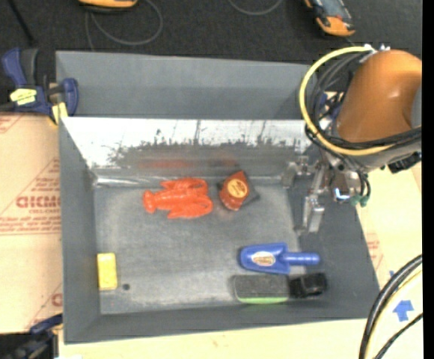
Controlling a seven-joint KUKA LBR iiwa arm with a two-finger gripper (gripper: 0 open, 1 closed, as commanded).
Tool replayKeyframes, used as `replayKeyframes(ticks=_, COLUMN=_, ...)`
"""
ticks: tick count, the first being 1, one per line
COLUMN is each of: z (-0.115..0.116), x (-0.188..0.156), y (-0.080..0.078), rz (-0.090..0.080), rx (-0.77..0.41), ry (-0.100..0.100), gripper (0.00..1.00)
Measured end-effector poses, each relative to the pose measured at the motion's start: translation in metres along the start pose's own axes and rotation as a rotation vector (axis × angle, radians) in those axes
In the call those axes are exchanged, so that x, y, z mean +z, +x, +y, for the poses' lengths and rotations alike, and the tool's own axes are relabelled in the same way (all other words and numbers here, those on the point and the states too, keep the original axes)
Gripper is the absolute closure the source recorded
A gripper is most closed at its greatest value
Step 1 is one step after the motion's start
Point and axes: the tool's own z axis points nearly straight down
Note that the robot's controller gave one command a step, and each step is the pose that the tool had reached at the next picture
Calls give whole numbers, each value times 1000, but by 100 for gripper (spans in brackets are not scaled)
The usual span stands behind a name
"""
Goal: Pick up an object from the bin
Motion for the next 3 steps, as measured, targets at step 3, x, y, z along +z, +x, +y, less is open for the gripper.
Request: replayKeyframes(ticks=3, z=19, x=66, y=32, rz=-6, rx=-18, ry=-1, gripper=0)
